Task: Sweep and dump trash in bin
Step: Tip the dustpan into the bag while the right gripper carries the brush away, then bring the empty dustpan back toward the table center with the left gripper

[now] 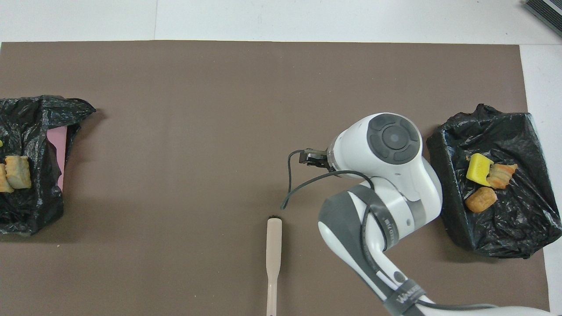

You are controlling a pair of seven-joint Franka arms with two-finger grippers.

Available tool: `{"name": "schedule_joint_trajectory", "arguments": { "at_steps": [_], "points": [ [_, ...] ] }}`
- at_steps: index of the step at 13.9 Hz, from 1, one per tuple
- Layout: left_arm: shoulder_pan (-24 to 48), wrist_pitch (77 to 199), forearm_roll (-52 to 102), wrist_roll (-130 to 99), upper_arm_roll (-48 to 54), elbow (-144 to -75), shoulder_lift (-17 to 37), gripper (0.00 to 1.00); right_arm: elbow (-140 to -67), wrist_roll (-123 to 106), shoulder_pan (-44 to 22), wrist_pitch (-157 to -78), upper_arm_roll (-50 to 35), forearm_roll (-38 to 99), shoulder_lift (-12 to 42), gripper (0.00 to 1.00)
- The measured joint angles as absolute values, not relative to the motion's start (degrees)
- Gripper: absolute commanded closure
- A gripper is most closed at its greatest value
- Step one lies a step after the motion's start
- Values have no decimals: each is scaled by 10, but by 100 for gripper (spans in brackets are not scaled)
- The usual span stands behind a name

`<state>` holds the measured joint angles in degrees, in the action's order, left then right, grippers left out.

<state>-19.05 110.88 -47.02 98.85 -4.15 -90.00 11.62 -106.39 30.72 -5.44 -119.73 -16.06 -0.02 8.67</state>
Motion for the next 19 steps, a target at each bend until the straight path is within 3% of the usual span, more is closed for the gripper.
{"name": "schedule_joint_trajectory", "arguments": {
  "at_steps": [8,12,19],
  "points": [
    [-159,1104,-550,958,-40,-944,45,100,-945,217,30,-1005,-157,-26,31,0],
    [-125,1062,-547,919,-36,-946,27,100,-884,198,39,-912,-148,-26,20,0],
    [-100,997,-376,758,-32,-952,24,100,-856,198,39,-893,-145,-26,18,0]
  ]
}}
